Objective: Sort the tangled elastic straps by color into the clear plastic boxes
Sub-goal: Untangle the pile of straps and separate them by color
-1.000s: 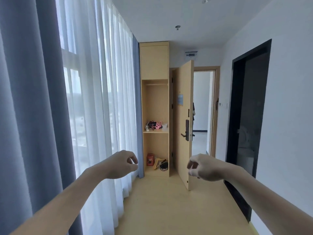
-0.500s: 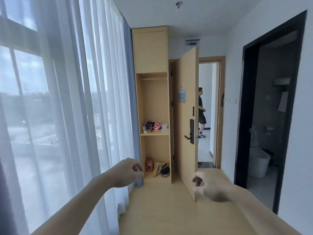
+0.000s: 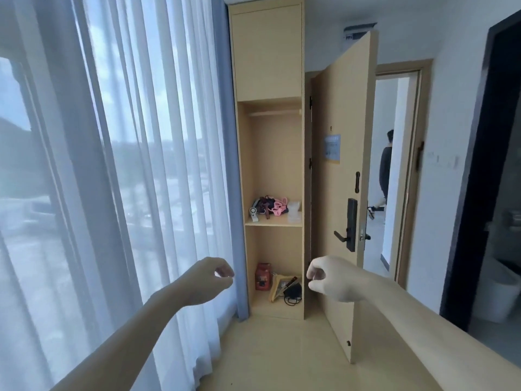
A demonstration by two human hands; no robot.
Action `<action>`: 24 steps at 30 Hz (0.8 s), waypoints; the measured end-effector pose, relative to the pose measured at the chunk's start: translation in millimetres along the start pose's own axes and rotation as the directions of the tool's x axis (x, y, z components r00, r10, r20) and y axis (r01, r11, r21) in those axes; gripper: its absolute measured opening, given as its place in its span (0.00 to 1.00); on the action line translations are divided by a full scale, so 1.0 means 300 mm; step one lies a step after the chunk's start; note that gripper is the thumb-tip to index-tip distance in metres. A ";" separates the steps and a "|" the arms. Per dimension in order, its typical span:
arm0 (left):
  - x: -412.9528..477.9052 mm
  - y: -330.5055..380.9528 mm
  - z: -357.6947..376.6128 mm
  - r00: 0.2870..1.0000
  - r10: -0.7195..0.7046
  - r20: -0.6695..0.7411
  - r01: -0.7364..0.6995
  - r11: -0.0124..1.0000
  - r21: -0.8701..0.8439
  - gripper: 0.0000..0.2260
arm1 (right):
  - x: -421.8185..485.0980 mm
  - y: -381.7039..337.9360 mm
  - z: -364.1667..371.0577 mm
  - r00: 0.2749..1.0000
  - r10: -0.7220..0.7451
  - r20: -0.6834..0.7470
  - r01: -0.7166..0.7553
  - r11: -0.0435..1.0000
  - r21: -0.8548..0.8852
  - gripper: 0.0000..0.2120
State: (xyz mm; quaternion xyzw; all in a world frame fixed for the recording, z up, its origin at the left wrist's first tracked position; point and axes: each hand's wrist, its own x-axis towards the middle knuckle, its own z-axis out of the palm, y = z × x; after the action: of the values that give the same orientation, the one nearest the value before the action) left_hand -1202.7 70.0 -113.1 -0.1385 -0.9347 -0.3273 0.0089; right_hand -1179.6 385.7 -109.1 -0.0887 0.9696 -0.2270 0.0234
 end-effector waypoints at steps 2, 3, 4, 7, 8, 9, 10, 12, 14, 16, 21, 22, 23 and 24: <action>0.131 -0.022 0.000 1.000 0.003 -0.024 -0.004 1.000 -0.010 0.04 | 0.110 0.035 -0.028 1.000 -0.009 -0.015 0.009 1.000 0.000 0.07; 0.196 -0.031 0.000 0.999 0.012 -0.031 -0.012 1.000 -0.005 0.04 | 0.165 0.053 -0.043 1.000 -0.011 -0.028 0.011 1.000 0.001 0.07; 0.263 -0.041 0.003 0.999 0.022 -0.034 -0.022 1.000 0.003 0.05 | 0.222 0.073 -0.056 0.999 -0.015 -0.043 0.015 1.000 0.002 0.06; 0.479 -0.074 0.014 0.998 0.056 -0.024 -0.056 0.998 0.001 0.04 | 0.402 0.124 -0.085 0.996 -0.016 -0.083 0.017 1.000 0.011 0.06; 0.555 -0.085 0.017 0.998 0.065 -0.014 -0.065 0.998 0.001 0.04 | 0.466 0.138 -0.092 0.996 -0.016 -0.088 0.017 1.000 0.014 0.06; 0.633 -0.093 0.017 0.997 0.073 0.000 -0.073 0.997 0.004 0.04 | 0.531 0.149 -0.099 0.996 -0.017 -0.086 0.018 1.000 0.011 0.06; 0.710 -0.098 0.010 0.997 0.081 0.019 -0.081 0.997 0.010 0.04 | 0.597 0.156 -0.110 0.997 -0.016 -0.078 0.016 1.000 0.003 0.06; 0.873 -0.094 -0.024 0.993 0.104 0.054 -0.106 0.994 0.027 0.05 | 0.735 0.162 -0.152 0.998 -0.003 -0.068 0.001 1.000 -0.019 0.06; 1.057 -0.085 -0.071 0.990 0.131 0.058 -0.134 0.990 0.046 0.06 | 0.889 0.171 -0.218 0.996 0.011 -0.084 -0.014 0.999 -0.038 0.05; 1.238 -0.082 -0.110 0.986 0.161 0.038 -0.163 0.985 0.053 0.06 | 1.039 0.189 -0.279 0.988 0.016 -0.156 -0.022 0.999 -0.035 0.05; 1.609 -0.118 -0.077 0.974 0.217 0.061 -0.222 0.973 0.071 0.08 | 1.336 0.281 -0.278 0.972 0.044 -0.231 -0.033 0.998 0.051 0.05; 1.670 -0.135 -0.055 0.973 0.217 0.084 -0.224 0.971 0.088 0.09 | 1.387 0.308 -0.263 0.981 0.059 -0.185 -0.051 0.998 0.044 0.05; 1.729 -0.157 -0.034 0.972 0.211 0.107 -0.222 0.969 0.104 0.09 | 1.439 0.336 -0.251 0.988 0.077 -0.135 -0.073 0.997 0.029 0.06; 1.787 -0.181 -0.019 0.972 0.202 0.121 -0.216 0.970 0.115 0.09 | 1.494 0.362 -0.246 0.991 0.097 -0.094 -0.096 0.995 0.013 0.06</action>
State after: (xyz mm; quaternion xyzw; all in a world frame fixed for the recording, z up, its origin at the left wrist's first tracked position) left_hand -1732.8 161.6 -84.4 -0.2530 -0.9329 -0.2564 0.0014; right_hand -1644.1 431.9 -93.7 -0.0307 0.9718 -0.2336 -0.0112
